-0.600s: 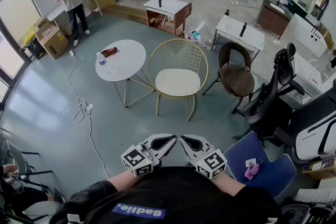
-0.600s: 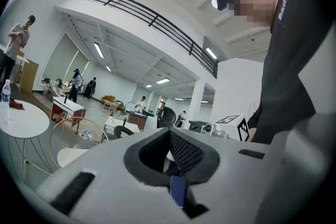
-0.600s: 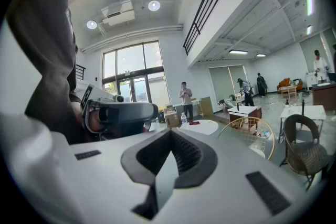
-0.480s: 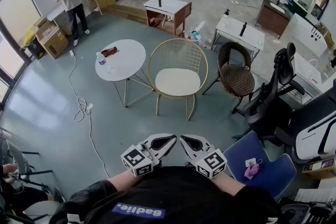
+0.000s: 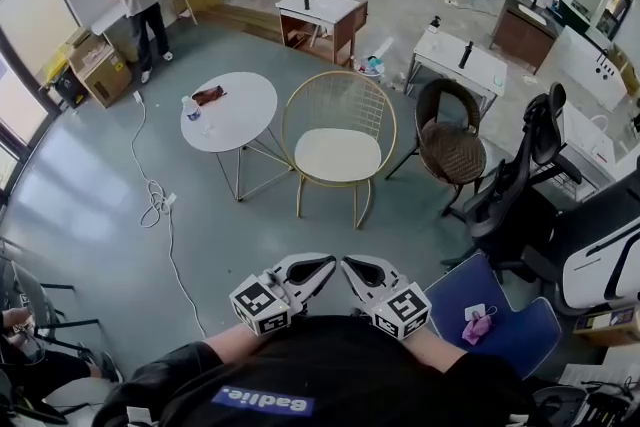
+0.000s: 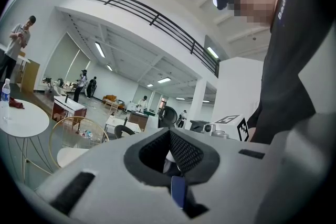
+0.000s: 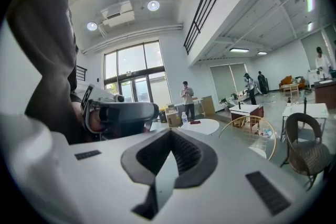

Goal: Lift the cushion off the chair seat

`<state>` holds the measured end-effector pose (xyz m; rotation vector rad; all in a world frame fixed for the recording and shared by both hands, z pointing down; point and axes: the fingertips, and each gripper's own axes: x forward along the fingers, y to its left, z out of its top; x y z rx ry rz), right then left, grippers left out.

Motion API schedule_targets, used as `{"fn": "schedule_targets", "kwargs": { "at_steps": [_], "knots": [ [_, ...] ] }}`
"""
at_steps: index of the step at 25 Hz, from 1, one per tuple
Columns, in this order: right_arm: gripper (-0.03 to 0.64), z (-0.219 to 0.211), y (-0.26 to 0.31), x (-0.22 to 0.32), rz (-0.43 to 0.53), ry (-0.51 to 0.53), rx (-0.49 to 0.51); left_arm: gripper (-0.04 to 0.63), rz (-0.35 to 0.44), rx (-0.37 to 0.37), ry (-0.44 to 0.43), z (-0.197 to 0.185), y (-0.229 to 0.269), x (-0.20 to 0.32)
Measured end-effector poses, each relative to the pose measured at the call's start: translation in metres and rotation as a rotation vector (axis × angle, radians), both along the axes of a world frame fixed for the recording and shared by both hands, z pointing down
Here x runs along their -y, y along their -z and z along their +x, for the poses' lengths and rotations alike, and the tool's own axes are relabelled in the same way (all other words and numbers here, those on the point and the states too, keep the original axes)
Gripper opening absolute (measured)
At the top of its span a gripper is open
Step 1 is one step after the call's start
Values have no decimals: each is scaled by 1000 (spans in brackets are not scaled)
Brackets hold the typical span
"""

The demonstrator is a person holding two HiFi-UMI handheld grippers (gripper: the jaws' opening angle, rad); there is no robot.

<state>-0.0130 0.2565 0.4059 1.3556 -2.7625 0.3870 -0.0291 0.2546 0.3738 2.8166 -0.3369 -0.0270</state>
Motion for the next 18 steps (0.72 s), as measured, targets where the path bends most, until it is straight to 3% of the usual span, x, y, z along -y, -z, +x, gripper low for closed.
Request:
{"fn": "schedule_targets", "kwargs": {
  "at_steps": [18],
  "knots": [
    [29, 42, -20, 17, 4, 82, 0, 14, -20, 15, 169, 29, -14, 27]
  ]
}}
